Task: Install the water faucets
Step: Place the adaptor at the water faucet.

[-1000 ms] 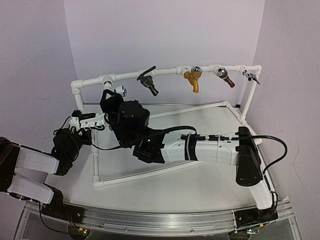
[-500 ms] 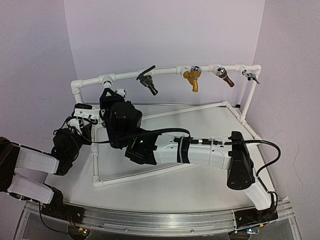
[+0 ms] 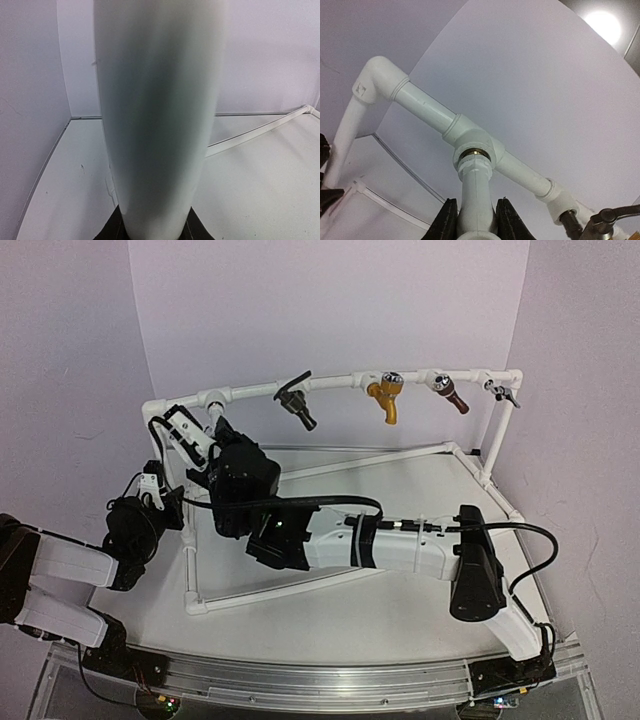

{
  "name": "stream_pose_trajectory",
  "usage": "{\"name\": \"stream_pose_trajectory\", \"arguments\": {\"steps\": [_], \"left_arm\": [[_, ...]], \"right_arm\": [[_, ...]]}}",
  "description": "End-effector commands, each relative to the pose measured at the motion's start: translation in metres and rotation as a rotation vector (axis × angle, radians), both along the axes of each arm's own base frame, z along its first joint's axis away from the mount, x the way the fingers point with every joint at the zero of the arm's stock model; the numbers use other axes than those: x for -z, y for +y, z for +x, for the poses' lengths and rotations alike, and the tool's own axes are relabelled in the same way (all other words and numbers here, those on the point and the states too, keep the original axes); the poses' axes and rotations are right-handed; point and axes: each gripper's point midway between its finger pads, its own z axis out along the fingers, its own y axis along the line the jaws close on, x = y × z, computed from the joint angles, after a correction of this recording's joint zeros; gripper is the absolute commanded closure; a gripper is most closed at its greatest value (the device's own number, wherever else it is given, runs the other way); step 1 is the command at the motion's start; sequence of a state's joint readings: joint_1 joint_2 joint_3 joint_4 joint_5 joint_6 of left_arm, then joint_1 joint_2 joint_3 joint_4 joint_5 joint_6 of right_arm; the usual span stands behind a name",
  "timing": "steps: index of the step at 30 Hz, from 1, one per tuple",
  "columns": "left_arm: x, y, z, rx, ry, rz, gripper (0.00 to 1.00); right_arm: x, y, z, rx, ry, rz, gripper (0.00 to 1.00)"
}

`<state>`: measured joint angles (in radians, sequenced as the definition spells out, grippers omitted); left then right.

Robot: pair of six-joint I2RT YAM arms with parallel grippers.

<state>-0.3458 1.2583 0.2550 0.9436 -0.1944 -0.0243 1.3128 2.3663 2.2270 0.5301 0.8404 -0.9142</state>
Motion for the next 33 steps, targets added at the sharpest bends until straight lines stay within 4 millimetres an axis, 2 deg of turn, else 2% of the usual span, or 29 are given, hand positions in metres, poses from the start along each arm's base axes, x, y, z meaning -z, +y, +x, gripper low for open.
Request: {"name": "stream_pose_trajectory", "arguments": {"steps": [1, 6, 13, 17, 21, 24, 29, 32, 33], "left_arm": [[-0.022, -0.032, -0.003, 0.144, -0.059, -0.047, 1.0], [-0.022, -0.032, -0.003, 0.144, -0.059, -0.047, 1.0], [-0.022, -0.032, -0.002, 0.144, -0.057, -0.046, 1.0], [-0.022, -0.032, -0.002, 0.144, -0.057, -0.046, 1.0], [-0.021, -0.032, -0.002, 0.144, -0.055, -0.048, 1.0], [-0.021, -0.031, -0.002, 0.143, -0.055, -0.047, 1.0], [-0.021, -0.032, -0.002, 0.145, -0.054, -0.047, 1.0], [-0.021, -0.033, -0.002, 0.147, -0.054, -0.046, 1.0], [-0.021, -0.033, -0.002, 0.148, -0.053, -0.047, 1.0]], "right_arm": [[-0.035, -0.023, 0.013, -0.084, 0.135, 0.506, 1.0], [-0.032, -0.032, 0.016, -0.15, 0.239, 0.834, 1.0], [-0.041, -0.05, 0.026, -0.271, 0.372, 1.298, 1.0], [-0.057, -0.059, 0.03, -0.374, 0.416, 1.54, 1.0], [-0.069, -0.06, 0.029, -0.533, 0.491, 1.746, 0.98], [-0.077, -0.059, 0.023, -0.626, 0.518, 1.801, 0.8], [-0.085, -0.061, 0.012, -0.695, 0.505, 1.735, 0.31], [-0.082, -0.065, 0.006, -0.712, 0.492, 1.686, 0.08], [-0.079, -0.066, 0.005, -0.712, 0.497, 1.672, 0.03]]}}
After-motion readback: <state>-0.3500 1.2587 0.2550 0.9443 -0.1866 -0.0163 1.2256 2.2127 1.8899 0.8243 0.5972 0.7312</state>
